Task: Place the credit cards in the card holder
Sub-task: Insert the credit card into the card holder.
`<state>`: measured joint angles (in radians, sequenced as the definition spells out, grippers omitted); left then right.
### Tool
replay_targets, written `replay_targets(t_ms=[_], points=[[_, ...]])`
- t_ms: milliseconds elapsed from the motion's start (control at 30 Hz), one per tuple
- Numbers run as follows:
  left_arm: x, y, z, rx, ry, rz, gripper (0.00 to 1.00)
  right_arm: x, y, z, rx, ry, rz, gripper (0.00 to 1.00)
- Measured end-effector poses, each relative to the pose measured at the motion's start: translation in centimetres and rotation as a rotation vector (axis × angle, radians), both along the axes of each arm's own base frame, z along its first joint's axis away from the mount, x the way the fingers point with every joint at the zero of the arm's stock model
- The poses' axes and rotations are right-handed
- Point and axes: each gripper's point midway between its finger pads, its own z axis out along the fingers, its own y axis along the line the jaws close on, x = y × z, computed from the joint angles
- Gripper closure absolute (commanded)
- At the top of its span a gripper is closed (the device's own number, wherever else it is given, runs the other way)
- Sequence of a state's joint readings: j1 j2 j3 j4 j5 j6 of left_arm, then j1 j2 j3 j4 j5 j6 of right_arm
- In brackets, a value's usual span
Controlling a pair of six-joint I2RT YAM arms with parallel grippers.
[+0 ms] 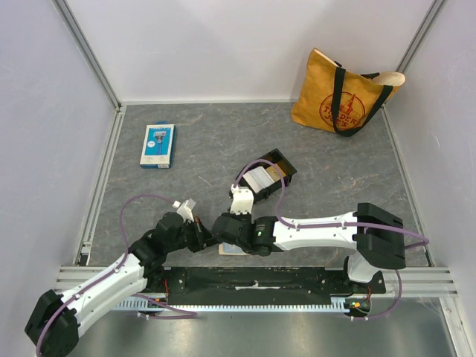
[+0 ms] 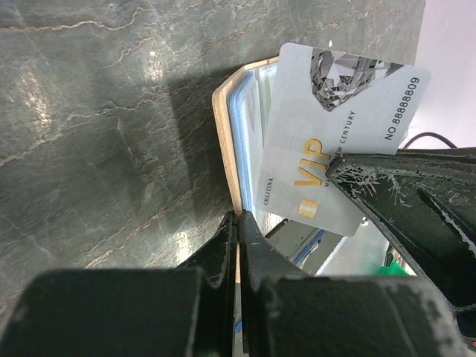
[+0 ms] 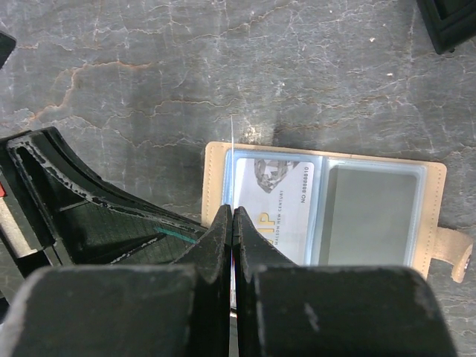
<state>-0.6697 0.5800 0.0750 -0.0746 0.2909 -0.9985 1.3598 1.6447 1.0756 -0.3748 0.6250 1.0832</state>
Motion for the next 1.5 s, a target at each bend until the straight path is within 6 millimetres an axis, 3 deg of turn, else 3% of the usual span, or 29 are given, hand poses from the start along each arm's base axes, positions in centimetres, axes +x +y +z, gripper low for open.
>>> replay_targets(t_ms=[700, 1500], points=[[0.0, 0.0, 0.1, -0.003, -0.003, 0.001, 0.98, 0.3, 0.7, -0.1, -0.028, -0.01, 0.014, 1.0], [0.0, 0.0, 0.3, -0.01, -0.012, 0.0, 0.98, -0.7, -1.0, 0.7, -0.356, -0.133, 0.032, 1.0]])
